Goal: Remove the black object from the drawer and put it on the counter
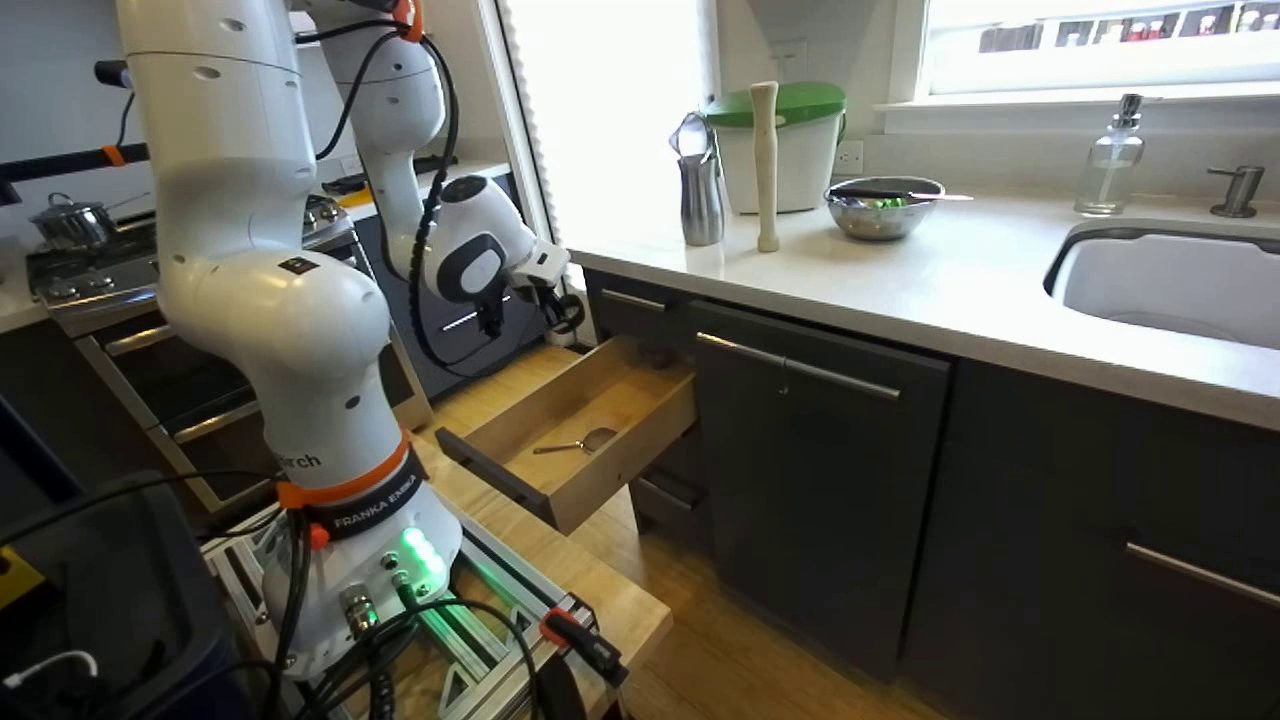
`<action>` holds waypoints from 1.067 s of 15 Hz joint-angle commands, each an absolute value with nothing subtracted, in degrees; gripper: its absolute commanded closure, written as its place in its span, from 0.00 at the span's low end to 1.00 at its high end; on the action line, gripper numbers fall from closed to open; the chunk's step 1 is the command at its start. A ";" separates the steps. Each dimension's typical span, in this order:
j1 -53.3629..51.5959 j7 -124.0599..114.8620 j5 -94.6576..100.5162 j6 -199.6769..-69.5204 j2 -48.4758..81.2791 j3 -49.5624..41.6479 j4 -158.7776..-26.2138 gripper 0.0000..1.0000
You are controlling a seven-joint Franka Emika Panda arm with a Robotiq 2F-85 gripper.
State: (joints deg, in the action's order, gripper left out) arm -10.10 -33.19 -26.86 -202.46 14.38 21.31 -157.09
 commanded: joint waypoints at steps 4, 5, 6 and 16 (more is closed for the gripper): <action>-8.00 -40.42 -16.04 -223.65 12.45 22.82 -158.66 0.97; -9.13 -40.53 -18.46 -226.69 13.63 21.55 -157.28 0.97; -9.76 -40.84 -20.35 -230.38 14.22 20.66 -157.46 0.97; -6.94 -48.47 -13.62 -232.82 13.66 17.12 -155.65 0.97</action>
State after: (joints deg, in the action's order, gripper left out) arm -8.52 -42.56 -20.43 -235.15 14.74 17.64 -157.00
